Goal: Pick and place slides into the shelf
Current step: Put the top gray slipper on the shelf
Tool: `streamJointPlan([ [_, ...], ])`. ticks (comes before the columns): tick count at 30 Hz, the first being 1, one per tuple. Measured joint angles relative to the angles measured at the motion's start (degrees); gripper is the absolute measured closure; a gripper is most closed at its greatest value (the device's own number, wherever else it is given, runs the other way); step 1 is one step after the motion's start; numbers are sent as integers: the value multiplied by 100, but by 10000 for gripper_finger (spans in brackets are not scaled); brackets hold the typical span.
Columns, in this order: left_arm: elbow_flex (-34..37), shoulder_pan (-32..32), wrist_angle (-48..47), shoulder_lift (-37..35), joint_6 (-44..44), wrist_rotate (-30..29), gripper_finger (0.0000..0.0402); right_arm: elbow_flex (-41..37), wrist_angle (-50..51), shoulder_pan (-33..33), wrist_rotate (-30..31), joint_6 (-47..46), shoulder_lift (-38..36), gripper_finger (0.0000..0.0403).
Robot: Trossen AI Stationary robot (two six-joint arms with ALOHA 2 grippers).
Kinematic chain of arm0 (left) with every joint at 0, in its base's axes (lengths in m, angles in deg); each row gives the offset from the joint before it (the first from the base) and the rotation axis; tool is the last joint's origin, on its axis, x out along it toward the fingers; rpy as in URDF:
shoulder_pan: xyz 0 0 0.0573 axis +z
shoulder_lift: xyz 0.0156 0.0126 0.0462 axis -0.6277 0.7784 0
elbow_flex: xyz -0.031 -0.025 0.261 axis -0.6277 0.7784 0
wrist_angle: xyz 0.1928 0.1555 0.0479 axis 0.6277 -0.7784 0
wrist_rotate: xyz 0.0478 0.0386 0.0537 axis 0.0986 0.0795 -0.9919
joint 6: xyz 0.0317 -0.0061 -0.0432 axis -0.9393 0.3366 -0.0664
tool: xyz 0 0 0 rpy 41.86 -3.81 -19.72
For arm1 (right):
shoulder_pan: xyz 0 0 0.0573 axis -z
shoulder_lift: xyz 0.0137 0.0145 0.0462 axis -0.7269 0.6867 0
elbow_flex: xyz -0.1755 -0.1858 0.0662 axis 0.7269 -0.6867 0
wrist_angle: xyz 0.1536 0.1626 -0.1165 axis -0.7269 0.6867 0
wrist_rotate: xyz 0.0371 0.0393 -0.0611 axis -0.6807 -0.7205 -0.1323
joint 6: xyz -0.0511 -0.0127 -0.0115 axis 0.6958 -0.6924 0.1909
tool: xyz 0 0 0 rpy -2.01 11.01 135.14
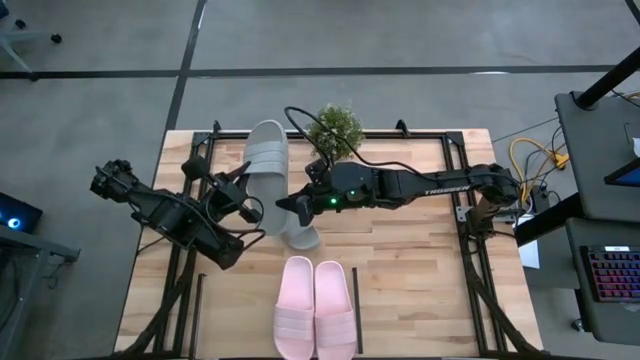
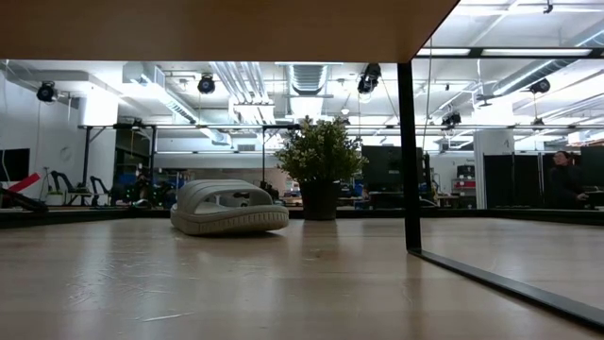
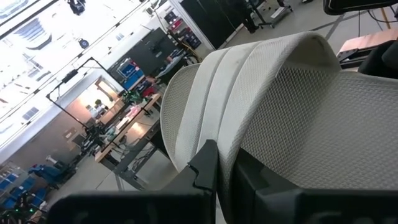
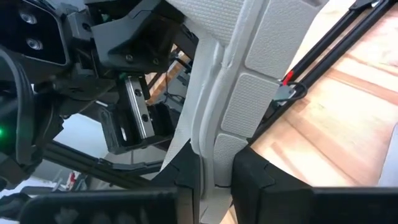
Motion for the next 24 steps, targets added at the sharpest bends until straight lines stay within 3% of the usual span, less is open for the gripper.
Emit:
streamJointPlan([
  [5,-99,0,-3,-17,-118,437,394,0,36,-2,-11,60,0,356],
  [10,-336,0,-2,-94,-141,1153,353,0,84,-4,-31,158,0,358],
  [17,-658,0,20,-298,-157,1667,288,9,66,-2,-12,273,0,358],
  [24,-1025,-2,145,-535,-514,2210,258,20,-3,2,4,355,-22,358],
])
